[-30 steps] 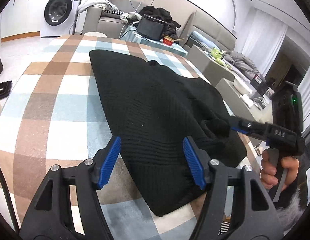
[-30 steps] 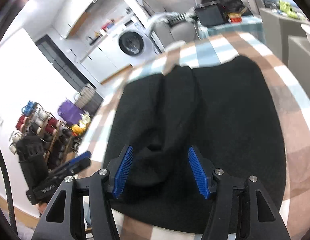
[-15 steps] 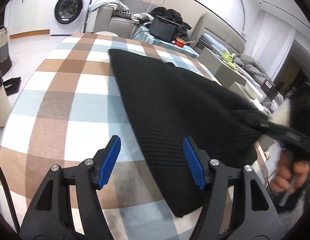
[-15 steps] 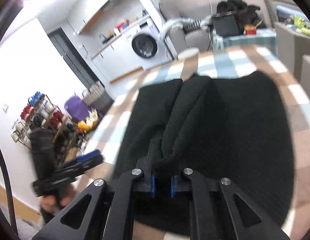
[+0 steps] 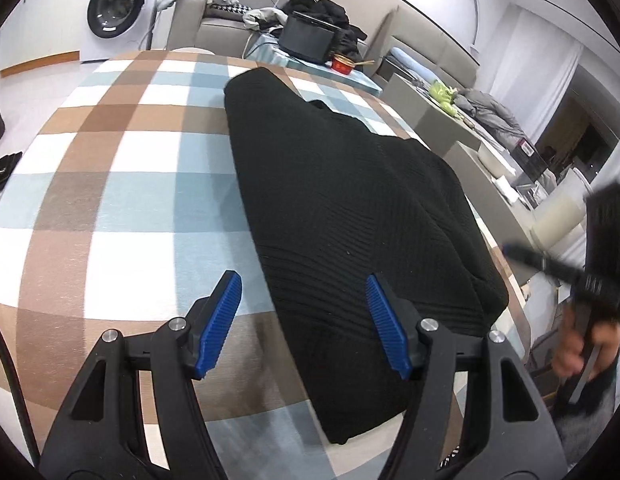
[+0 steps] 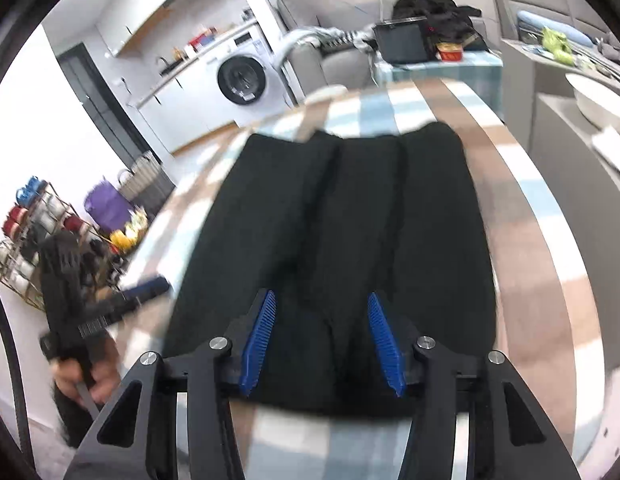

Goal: Fold small clothes

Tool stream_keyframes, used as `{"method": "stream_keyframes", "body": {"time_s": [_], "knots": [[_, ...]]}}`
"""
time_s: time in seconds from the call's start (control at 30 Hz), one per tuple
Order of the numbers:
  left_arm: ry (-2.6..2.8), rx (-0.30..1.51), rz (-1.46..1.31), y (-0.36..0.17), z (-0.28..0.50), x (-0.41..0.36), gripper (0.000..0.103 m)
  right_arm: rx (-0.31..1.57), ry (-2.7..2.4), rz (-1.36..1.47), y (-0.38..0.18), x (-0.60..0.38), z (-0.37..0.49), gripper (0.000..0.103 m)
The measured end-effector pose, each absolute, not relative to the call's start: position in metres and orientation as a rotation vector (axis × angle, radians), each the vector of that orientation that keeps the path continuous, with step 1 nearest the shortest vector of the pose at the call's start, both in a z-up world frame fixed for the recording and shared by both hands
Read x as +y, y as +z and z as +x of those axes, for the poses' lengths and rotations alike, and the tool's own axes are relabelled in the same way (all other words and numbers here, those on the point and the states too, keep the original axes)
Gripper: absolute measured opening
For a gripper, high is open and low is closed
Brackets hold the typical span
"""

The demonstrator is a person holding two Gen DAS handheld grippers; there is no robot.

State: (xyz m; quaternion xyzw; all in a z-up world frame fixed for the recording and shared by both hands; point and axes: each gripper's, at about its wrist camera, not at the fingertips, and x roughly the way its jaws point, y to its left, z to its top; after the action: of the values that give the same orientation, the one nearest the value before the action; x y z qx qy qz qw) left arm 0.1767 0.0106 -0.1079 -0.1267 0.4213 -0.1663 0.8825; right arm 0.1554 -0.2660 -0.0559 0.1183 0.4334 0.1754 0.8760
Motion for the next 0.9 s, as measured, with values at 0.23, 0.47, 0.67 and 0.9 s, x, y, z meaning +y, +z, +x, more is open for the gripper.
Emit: {"method": "stream_keyframes", "body": {"time_s": [0.23, 0.47, 0.67, 0.9], "knots": [[-0.251, 0.917, -0.243, -0.115, 0.179, 0.008, 0.062, 0.988, 0.463, 0.202, -0.085, -0.222, 0.202, 0.05], [-0.228, 0.939, -0.239, -0.124, 0.184, 0.014, 0.063, 1.059, 0.497, 0.25, -0.109, -0.215, 0.224, 0.05], [-0.241, 0.932, -0.223, -0.125, 0.189, 0.012, 0.063, 1.031, 0.514, 0.202, -0.107, -0.202, 0.219, 0.009], [-0.236, 0.915, -0.221, -0.12, 0.19, 0.012, 0.063, 0.87, 0.467, 0.084, -0.067, -0.201, 0.199, 0.011]]}}
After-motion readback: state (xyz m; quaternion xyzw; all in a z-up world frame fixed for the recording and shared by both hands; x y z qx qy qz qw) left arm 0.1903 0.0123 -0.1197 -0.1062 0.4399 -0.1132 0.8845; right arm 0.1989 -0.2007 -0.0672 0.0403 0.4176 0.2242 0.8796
